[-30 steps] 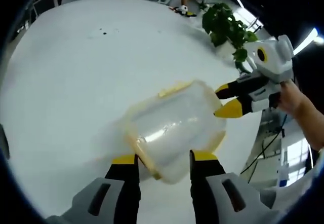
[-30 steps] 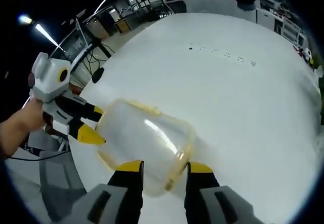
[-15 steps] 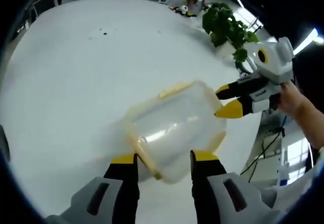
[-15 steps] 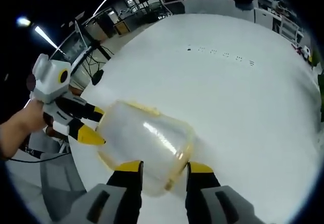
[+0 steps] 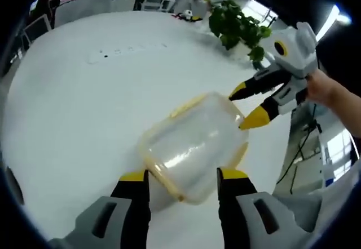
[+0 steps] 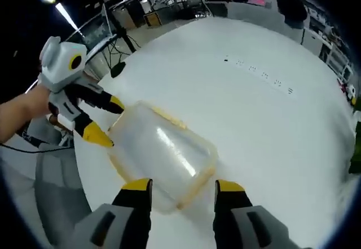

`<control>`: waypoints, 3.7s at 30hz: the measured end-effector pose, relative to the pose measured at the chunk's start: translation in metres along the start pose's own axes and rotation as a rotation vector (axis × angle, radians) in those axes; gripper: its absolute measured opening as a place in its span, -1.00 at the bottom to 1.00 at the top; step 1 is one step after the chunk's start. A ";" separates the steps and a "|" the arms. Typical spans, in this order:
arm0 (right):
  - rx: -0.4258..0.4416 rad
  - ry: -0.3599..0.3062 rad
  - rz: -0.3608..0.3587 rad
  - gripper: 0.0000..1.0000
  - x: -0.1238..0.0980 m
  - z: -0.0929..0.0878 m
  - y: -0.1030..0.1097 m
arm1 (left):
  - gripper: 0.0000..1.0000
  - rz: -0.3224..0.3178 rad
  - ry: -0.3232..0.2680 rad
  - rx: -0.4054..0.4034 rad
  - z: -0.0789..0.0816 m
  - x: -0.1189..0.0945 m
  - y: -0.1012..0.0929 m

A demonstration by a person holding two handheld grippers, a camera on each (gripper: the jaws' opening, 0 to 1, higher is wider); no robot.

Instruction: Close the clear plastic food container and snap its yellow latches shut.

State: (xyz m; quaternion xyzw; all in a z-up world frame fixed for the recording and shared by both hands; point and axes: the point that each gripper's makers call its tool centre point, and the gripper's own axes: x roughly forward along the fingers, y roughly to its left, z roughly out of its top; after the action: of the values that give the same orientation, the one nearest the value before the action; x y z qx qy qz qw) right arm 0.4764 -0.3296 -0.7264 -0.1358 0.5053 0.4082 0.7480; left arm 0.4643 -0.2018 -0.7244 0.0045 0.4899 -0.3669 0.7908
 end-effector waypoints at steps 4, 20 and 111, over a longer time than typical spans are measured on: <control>-0.092 -0.001 -0.004 0.02 -0.005 0.006 0.001 | 0.06 -0.019 0.040 0.056 0.000 -0.002 -0.003; -0.248 0.035 0.003 0.05 -0.013 0.010 -0.002 | 0.02 0.004 0.122 0.446 0.002 -0.011 0.002; -0.723 0.058 0.190 -0.40 0.017 0.034 0.050 | -0.08 -0.156 0.127 0.938 0.041 0.021 -0.058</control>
State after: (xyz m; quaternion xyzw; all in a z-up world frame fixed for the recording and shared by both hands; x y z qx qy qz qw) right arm 0.4641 -0.2692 -0.7156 -0.3552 0.3600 0.6239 0.5958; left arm 0.4669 -0.2713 -0.6987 0.3462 0.3178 -0.6057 0.6420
